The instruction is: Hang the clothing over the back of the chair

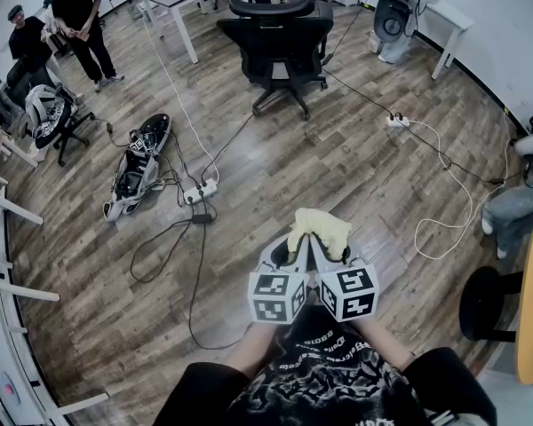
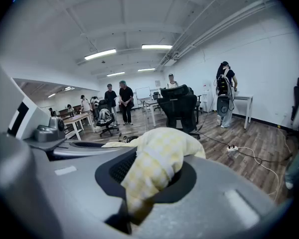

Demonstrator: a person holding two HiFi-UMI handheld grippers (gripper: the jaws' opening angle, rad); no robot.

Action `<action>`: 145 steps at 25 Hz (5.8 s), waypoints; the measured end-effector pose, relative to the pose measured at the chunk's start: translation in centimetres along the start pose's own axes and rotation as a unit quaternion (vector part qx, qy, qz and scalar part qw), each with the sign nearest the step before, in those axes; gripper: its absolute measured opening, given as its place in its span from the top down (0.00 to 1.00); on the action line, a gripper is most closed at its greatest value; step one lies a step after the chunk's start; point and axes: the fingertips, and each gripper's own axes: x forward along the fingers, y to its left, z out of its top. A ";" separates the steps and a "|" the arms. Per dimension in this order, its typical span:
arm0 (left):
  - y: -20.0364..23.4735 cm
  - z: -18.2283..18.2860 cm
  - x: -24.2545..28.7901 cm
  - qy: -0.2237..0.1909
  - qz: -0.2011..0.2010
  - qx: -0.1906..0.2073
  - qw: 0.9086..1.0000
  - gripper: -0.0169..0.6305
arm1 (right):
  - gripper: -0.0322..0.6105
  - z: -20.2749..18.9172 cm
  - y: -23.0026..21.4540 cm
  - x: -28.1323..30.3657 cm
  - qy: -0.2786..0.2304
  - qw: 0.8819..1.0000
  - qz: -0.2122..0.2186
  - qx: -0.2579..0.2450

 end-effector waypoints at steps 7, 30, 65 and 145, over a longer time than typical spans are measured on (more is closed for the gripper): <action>0.5 -0.3 -0.4 -0.005 0.007 -0.003 1.000 0.86 | 0.84 -0.2 0.7 0.2 0.001 1.000 0.003 -0.013; 1.1 -1.2 0.1 -0.002 0.005 0.002 1.000 0.86 | 0.83 -1.2 0.6 1.0 0.018 1.000 0.017 -0.007; 3.0 9.5 21.1 -0.020 0.086 -0.001 0.996 0.86 | 0.83 9.1 -16.3 15.0 0.022 0.992 0.110 -0.054; 24.7 26.7 36.1 -0.014 -0.038 0.022 0.999 0.86 | 0.83 24.3 -16.7 41.9 -0.003 0.999 -0.003 -0.032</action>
